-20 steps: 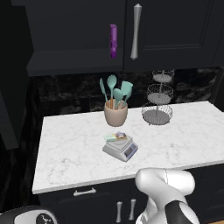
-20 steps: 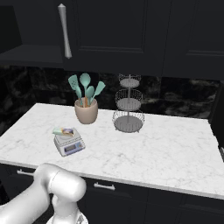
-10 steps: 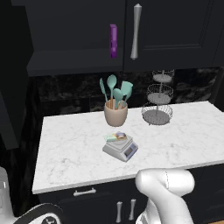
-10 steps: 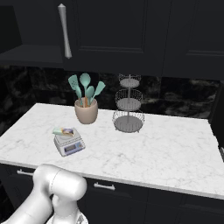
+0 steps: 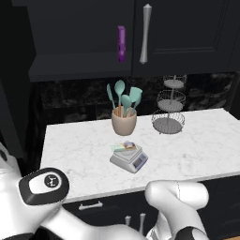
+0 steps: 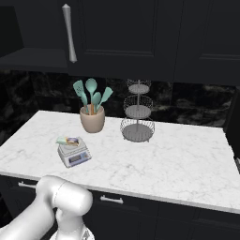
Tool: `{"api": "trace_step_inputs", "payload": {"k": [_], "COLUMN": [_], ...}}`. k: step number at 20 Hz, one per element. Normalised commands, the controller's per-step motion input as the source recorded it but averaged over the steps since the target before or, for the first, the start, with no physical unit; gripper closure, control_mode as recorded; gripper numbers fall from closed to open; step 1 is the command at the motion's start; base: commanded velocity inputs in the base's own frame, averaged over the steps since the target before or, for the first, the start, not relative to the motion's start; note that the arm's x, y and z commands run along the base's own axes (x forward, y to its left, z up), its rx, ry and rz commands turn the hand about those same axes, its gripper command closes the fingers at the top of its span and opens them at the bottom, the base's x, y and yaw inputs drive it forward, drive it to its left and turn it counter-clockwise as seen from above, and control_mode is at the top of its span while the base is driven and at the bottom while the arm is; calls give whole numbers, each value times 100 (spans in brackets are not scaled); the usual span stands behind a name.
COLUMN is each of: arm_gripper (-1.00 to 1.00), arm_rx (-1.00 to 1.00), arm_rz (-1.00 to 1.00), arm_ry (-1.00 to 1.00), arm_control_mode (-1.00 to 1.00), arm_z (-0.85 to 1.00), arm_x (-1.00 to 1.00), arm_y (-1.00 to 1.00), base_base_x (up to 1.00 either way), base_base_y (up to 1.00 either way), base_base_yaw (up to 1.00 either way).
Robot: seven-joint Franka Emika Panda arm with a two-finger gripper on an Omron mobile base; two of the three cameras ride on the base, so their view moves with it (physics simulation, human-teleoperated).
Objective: Pick the bar and place it on the digital scale for weighing, and close the cabinet.
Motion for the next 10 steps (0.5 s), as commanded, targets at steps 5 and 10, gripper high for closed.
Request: {"api": "trace_step_inputs", "payload": {"k": [5,10], "arm_gripper": [-100,-100], "arm_rx": [9,20], "arm_rz": [0,-3], "arm_ry": [15,1], "arm_control_mode": [-100,-100], "arm_z": [20,62], "arm_x": [63,1], "arm_y": [6,-72], "base_base_x": [0,0], "base_base_y": [0,0], "base_base_yaw": [0,0]}}
